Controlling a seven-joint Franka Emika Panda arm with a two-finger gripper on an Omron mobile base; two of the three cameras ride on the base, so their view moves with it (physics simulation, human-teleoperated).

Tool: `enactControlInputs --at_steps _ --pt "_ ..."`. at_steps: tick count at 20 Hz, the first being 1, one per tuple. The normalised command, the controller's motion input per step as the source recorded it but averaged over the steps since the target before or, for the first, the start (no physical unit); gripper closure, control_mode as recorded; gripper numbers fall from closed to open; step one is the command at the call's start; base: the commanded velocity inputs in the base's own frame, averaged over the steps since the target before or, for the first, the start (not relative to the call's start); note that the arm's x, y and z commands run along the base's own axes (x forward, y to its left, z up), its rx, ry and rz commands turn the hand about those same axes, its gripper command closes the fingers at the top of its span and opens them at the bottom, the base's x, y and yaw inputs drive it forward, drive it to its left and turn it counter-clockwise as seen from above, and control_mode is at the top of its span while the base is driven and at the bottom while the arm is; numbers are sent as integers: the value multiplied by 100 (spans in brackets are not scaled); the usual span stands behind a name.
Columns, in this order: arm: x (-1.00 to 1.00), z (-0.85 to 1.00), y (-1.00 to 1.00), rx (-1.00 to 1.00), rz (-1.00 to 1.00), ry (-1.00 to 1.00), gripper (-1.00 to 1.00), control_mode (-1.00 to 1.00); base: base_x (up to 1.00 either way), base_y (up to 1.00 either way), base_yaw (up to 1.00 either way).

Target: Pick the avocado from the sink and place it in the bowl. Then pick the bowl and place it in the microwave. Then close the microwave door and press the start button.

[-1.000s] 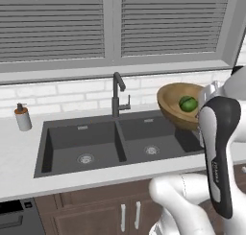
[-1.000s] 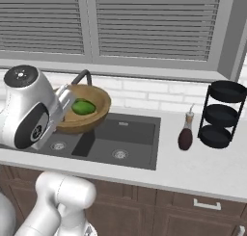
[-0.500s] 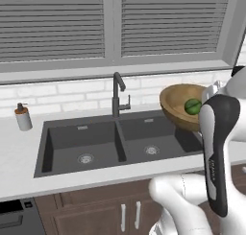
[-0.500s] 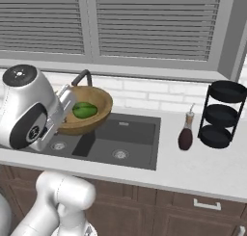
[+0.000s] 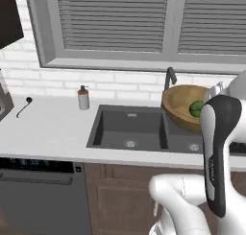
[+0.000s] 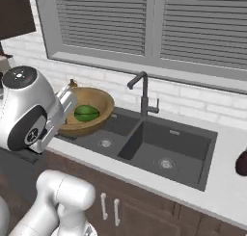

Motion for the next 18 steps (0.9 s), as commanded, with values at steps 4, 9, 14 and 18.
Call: enactControlInputs --at_steps 4,9,14,18 --pt "0 0 0 0 0 0 100 100 -23 85 69" --pt "0 0 0 0 0 0 100 100 -32 78 68" --pt "0 0 0 0 0 0 100 100 -38 59 64" --pt "0 0 0 0 0 0 100 100 -35 48 60"
